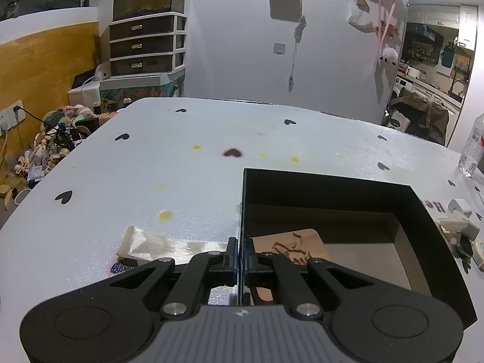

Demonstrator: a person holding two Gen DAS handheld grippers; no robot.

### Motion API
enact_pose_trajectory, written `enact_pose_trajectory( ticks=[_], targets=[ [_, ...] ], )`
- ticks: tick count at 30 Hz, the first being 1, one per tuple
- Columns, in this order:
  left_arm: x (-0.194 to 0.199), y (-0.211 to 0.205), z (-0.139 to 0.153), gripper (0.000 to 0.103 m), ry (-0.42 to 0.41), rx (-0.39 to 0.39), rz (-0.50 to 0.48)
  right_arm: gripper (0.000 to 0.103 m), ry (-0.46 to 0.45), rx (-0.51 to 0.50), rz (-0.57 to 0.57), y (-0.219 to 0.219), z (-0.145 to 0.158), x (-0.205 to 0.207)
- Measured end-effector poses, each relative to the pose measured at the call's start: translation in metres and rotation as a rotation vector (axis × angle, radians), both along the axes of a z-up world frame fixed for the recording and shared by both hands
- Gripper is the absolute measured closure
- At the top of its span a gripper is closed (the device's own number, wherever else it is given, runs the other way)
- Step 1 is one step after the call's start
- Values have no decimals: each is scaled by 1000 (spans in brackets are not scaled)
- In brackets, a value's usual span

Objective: Organize rigid objects
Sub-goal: 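Move the right tool to the beige oval case and grasp it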

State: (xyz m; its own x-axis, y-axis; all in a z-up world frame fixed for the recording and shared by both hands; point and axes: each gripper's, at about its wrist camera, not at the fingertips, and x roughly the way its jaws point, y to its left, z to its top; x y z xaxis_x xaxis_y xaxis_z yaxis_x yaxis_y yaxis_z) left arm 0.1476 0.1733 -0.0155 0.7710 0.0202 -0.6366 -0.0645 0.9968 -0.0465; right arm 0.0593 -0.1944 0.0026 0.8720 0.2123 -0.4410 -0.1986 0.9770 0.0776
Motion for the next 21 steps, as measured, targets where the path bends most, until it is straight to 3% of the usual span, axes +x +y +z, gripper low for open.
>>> enact_pose_trajectory(
  ticks=[7, 16, 21],
  targets=[
    [0, -1, 0, 100, 0, -1, 1, 7, 30, 19, -121, -44, -15, 6],
    [-1, 1, 2, 100, -3, -2, -3, 14, 43, -15, -257, -88, -23, 24],
    [-1, 1, 2, 100, -3, 1, -3, 33, 77, -14, -252, -103, -33, 38]
  ],
)
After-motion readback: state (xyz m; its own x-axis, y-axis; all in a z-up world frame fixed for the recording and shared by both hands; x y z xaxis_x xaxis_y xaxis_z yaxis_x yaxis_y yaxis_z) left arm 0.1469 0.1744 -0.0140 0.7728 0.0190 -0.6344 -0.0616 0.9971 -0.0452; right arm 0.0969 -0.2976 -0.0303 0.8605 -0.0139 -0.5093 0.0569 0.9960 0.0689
